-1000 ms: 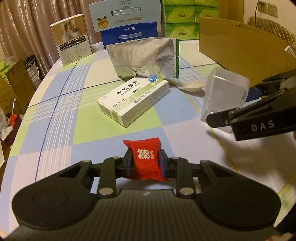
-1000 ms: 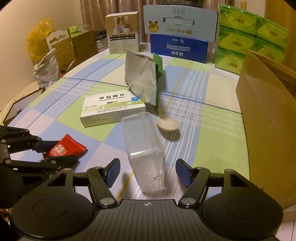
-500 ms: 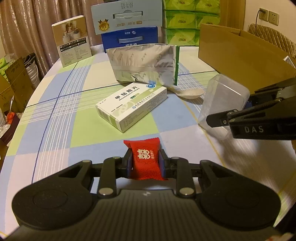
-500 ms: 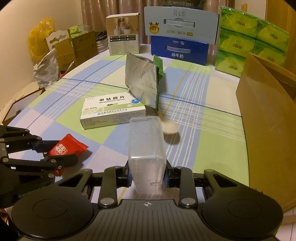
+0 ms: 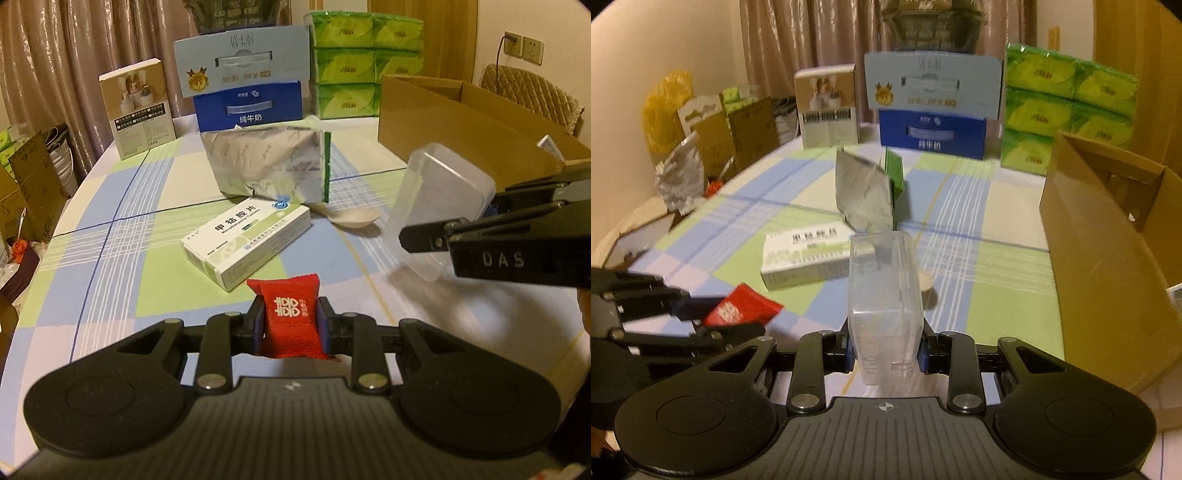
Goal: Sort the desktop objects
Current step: 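Carry red packet in left tool and clear container in right tool to cardboard box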
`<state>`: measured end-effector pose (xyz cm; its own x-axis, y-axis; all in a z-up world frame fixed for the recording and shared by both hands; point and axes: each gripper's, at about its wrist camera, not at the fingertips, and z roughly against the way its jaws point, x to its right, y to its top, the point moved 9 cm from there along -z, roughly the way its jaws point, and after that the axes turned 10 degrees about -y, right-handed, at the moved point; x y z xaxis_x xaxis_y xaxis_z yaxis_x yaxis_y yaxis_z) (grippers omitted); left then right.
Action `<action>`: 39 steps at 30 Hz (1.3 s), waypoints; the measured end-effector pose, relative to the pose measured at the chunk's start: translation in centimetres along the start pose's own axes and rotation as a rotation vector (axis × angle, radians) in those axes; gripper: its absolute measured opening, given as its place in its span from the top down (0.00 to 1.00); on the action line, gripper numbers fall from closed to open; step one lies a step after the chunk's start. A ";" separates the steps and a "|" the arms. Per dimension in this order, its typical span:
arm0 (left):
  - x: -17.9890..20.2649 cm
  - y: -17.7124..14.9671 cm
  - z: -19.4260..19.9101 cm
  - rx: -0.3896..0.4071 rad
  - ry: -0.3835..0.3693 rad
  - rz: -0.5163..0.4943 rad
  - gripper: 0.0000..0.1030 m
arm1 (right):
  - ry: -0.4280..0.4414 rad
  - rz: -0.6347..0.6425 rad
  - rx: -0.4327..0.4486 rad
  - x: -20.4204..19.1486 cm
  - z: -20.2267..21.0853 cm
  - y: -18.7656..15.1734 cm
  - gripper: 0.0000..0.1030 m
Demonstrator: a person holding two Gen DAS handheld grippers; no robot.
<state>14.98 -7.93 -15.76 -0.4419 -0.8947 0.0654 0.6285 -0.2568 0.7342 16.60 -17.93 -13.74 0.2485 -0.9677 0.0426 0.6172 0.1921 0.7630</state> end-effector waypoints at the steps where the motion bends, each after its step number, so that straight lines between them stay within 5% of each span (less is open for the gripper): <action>1: 0.2 0.1 0.3 0.005 0.000 -0.002 0.77 | 0.000 -0.005 0.005 0.0 0.4 0.2 0.73; 21: 7.7 4.9 7.2 0.104 -0.072 -0.017 0.77 | -0.126 -0.056 0.160 5.7 11.8 4.5 0.73; 39: 19.6 14.7 2.8 0.146 -0.249 -0.122 0.77 | -0.338 -0.166 0.182 22.7 15.8 5.5 0.73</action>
<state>13.77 -28.19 -1.80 -0.6626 -0.7391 0.1212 0.4710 -0.2854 0.8347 13.85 -41.43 1.63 -0.1209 -0.9881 0.0952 0.4785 0.0260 0.8777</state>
